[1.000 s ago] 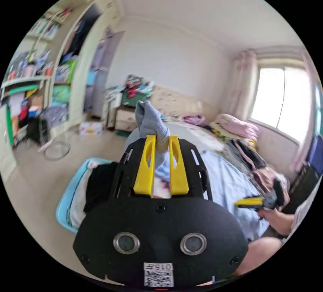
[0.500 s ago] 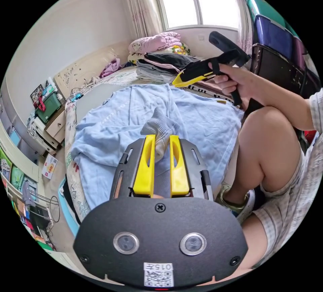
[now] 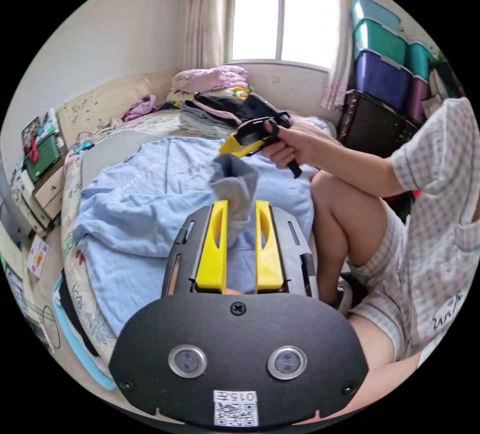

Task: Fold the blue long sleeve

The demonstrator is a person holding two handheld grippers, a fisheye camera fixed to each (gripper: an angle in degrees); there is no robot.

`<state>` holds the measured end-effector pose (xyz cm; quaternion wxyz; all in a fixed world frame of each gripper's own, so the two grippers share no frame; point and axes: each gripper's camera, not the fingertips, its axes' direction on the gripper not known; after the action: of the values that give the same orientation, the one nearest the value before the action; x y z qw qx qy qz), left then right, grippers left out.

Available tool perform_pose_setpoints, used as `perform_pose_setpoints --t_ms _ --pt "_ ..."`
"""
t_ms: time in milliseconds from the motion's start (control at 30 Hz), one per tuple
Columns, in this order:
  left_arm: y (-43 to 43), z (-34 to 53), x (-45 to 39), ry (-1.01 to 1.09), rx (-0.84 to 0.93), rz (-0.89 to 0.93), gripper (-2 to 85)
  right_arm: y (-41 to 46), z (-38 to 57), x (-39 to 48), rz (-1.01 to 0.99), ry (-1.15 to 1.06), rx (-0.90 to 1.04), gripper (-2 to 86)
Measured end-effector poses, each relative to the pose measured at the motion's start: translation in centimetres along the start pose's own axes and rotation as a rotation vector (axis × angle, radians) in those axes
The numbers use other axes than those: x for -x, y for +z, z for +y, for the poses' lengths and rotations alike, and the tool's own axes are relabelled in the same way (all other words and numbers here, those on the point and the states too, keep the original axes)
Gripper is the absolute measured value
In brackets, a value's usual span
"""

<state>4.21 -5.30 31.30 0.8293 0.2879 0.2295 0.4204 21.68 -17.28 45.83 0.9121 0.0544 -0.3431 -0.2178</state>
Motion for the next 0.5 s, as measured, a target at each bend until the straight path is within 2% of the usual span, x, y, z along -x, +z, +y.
perform_pose_setpoints --t_ms 100,167,300,400,500 --pt "-0.7 0.7 -0.1 0.013 -0.062 0.097 8.3 -1.2 1.9 1.4 0.046 -0.015 0.052 2.5" --pt "-0.8 1.2 0.7 -0.026 -0.076 0.058 8.4 -1.6 3.0 1.6 0.155 0.041 0.041 4.3" --pt "1.1 1.6 1.2 -0.01 0.023 0.016 9.9 0.7 2.5 1.7 0.402 0.138 0.133 10.6" --pt "3.4 1.5 0.2 0.057 0.121 0.023 10.3 4.4 2.0 0.9 0.377 0.156 0.265 10.3" --pt "4.4 1.7 0.2 0.089 0.144 -0.029 9.8 6.2 1.7 1.1 0.439 0.151 0.281 7.9"
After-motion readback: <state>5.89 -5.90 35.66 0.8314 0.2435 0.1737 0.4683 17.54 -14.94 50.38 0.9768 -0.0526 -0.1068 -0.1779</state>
